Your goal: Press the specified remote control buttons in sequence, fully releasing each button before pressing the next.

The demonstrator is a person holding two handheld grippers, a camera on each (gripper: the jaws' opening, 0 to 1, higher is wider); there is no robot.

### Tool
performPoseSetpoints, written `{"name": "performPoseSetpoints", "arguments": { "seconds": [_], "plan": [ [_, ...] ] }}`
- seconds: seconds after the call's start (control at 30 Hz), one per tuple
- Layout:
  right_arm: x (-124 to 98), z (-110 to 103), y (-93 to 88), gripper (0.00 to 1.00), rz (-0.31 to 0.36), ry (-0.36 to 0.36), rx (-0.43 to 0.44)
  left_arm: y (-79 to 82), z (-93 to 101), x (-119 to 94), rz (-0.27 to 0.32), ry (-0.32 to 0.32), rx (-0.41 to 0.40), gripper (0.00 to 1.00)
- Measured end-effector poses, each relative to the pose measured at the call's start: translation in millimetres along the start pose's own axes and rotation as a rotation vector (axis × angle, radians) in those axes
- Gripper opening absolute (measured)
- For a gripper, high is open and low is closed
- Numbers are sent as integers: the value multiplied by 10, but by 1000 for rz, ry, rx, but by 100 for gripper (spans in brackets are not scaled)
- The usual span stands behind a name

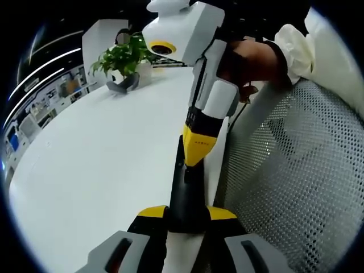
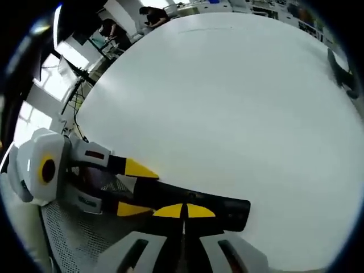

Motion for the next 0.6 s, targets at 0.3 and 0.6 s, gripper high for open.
{"name": "performPoseSetpoints", "arguments": {
  "seconds": [0.3,0.6],
  "plan": [
    [6,11,1,0,2,2,-6,-2,1,-1,6,-2,0,25],
    [12,-4,8,0,-2,-15,-16,1,0,-3,12,-4,4,25]
  ]
}}
Point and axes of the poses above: the point that each gripper's makers call its tool centre point, and the gripper's own axes: x roughly forward along the fingers, z roughly to its right, y roughly out of its top, the point moved 8 cm from there along -x, roughly backward along the fingers, and after that the axes turned 2 degrees about y, right-handed, at the moved point
